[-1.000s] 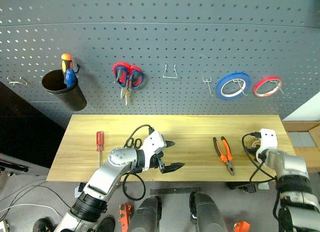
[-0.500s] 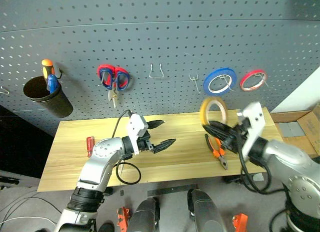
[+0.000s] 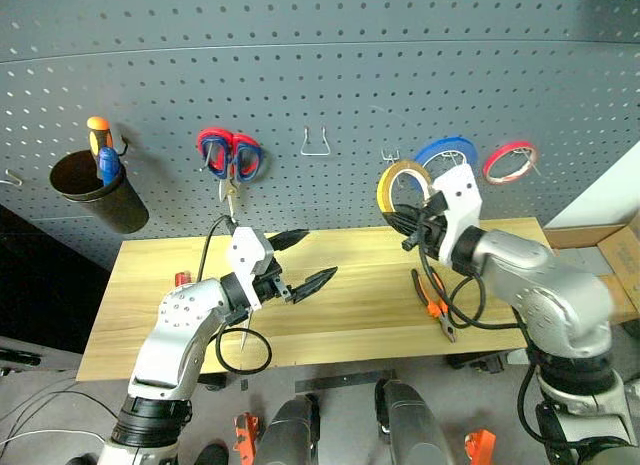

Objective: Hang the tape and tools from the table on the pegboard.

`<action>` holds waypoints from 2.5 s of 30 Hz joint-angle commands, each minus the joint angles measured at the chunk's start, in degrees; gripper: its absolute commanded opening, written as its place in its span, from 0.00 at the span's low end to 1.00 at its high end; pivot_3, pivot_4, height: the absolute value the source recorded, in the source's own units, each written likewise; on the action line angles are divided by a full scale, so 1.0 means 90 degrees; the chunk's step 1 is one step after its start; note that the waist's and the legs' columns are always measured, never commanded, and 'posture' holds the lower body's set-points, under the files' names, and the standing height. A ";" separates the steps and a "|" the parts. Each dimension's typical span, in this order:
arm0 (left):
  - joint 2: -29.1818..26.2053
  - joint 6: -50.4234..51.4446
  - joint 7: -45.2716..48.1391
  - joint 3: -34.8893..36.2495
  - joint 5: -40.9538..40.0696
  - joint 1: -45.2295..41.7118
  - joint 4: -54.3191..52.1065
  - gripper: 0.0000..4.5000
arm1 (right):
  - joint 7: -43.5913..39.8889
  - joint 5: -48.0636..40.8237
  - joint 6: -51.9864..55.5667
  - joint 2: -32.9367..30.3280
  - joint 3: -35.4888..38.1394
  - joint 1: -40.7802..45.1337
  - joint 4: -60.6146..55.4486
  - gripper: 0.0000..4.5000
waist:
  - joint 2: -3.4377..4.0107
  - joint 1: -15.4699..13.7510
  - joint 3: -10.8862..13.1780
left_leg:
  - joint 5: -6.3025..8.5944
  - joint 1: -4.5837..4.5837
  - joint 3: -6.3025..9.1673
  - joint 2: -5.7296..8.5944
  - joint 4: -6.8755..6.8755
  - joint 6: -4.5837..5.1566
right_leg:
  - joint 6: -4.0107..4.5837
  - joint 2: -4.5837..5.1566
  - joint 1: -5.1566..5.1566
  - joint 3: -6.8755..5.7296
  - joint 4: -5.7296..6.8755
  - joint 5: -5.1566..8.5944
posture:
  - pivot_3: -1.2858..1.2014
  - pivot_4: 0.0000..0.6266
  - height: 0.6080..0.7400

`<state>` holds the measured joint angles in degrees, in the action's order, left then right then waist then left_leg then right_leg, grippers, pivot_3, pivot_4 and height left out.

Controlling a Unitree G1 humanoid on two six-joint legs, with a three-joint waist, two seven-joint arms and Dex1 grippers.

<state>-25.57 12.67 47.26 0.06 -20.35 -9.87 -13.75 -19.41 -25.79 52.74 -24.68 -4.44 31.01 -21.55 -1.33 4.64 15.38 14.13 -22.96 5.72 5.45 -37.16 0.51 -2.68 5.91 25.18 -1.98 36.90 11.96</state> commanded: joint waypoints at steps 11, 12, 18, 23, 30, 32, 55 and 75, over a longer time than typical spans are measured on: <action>-0.0167 0.0016 -0.0143 0.0043 -0.0057 0.0166 -0.0370 1.00 | -0.0470 0.1027 -0.1348 0.0380 -0.0297 0.0469 0.1592 0.61 | -0.0007 -0.0072 -0.0015 | -0.0015 -0.0001 -0.0005 -0.0001 -0.0001 -0.0026 | 0.0016 -0.0019 0.0006 0.0008 0.0000 -0.0022 | 0.47 0.33 1.00; -0.0191 0.0000 -0.0111 0.0027 -0.0037 0.0183 -0.0344 1.00 | -0.0484 0.0988 -0.1250 0.0309 -0.0225 0.0369 0.1405 0.68 | -0.0007 -0.0091 -0.0015 | -0.0014 -0.0002 -0.0003 -0.0003 -0.0001 -0.0024 | 0.0016 -0.0018 0.0006 0.0008 0.0000 -0.0022 | 0.47 0.33 1.00; -0.0569 -0.0372 0.0199 -0.0387 0.0533 0.0525 0.0030 1.00 | -0.1224 0.0094 0.0459 -0.0980 0.0341 -0.1068 -0.0329 0.99 | -0.0006 -0.0200 -0.0015 | -0.0005 -0.0005 -0.0002 -0.0003 0.0001 -0.0013 | 0.0016 -0.0017 0.0006 0.0010 -0.0006 -0.0022 | 0.47 0.37 1.00; -0.0669 -0.0513 0.0409 -0.0762 0.0795 0.0887 0.0441 1.00 | -0.0192 0.0665 0.1246 -0.0828 0.0340 -0.1504 0.0512 0.99 | -0.0005 -0.0167 -0.0012 | -0.0004 -0.0001 -0.0015 -0.0013 -0.0003 -0.0010 | 0.0018 -0.0006 0.0001 0.0016 -0.0010 -0.0016 | 0.46 0.41 1.00; -0.0720 -0.0302 0.0459 -0.0862 0.0724 0.1132 0.0170 1.00 | 0.0788 0.1422 0.1211 -0.0290 0.0542 -0.1106 0.2078 0.99 | -0.0003 -0.0152 -0.0010 | -0.0005 0.0004 -0.0029 -0.0014 -0.0014 -0.0010 | 0.0001 -0.0008 0.0001 0.0029 -0.0004 -0.0008 | 0.47 0.44 1.00; -0.0725 -0.0252 0.0421 -0.0850 0.0703 0.1188 0.0061 1.00 | 0.0699 0.1457 0.1148 -0.0232 0.0401 -0.1081 0.2275 0.99 | -0.0003 -0.0152 -0.0010 | -0.0004 0.0002 -0.0027 -0.0014 -0.0010 -0.0008 | 0.0022 -0.0008 0.0004 0.0026 -0.0004 -0.0021 | 0.47 0.44 1.00; -0.0888 0.0197 0.0234 -0.0672 0.0592 0.1366 -0.0652 1.00 | 0.0246 0.1747 0.0828 0.0498 -0.0040 -0.1007 0.3447 0.64 | -0.0005 -0.0164 -0.0006 | -0.0004 0.0006 -0.0025 -0.0016 -0.0007 -0.0007 | -0.0012 -0.0009 -0.0002 0.0026 -0.0008 0.0002 | 0.50 0.46 1.00; 0.0082 -0.0032 -0.1237 0.1520 -0.0769 0.1166 -0.1307 1.00 | -0.2014 -0.1414 0.0194 0.0893 0.0435 0.1100 -0.0548 0.50 | -0.0033 -0.0339 0.0057 | -0.0001 -0.0001 0.0002 -0.0023 0.0000 -0.0016 | 0.0005 -0.0022 0.0004 0.0003 -0.0017 -0.0009 | 0.52 0.39 1.00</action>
<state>-25.80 15.08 37.52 12.87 -26.80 0.69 -23.03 -39.15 -37.11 57.79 -18.65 -2.23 36.88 -26.66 -1.63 1.59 15.89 14.13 -23.01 5.74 5.27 -37.17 0.34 -2.51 5.73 25.26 -1.95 36.75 11.80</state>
